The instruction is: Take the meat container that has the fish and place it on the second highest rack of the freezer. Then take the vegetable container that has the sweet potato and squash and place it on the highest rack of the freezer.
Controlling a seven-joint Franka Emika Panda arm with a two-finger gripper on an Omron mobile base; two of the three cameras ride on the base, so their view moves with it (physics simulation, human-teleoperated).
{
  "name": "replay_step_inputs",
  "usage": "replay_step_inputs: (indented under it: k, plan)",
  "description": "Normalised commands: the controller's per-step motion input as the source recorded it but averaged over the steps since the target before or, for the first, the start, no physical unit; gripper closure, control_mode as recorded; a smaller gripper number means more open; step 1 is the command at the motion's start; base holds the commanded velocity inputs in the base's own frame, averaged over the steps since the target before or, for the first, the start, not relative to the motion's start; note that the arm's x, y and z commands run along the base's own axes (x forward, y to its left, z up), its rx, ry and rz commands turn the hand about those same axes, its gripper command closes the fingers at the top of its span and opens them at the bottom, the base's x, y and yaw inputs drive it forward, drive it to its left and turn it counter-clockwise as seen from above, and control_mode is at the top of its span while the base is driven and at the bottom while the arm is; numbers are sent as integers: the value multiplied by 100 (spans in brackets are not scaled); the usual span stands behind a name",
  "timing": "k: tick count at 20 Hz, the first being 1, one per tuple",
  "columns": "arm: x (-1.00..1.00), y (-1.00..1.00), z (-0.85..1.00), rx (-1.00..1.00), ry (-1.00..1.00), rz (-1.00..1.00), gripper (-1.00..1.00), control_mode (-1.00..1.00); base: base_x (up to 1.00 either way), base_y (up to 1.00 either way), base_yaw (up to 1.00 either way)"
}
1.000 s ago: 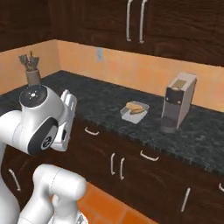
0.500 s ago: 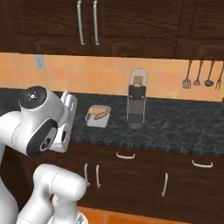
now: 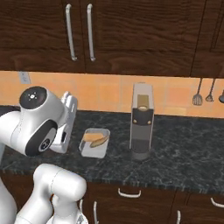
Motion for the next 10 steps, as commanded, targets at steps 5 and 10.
replay_step_inputs:
  k: [5,10]
  plan:
    - [55,-24,-63,0,36,18,-100,-100,12,0,0]
    - [50,-3,-94,-3,47,33,-100,-100,0,0,0]
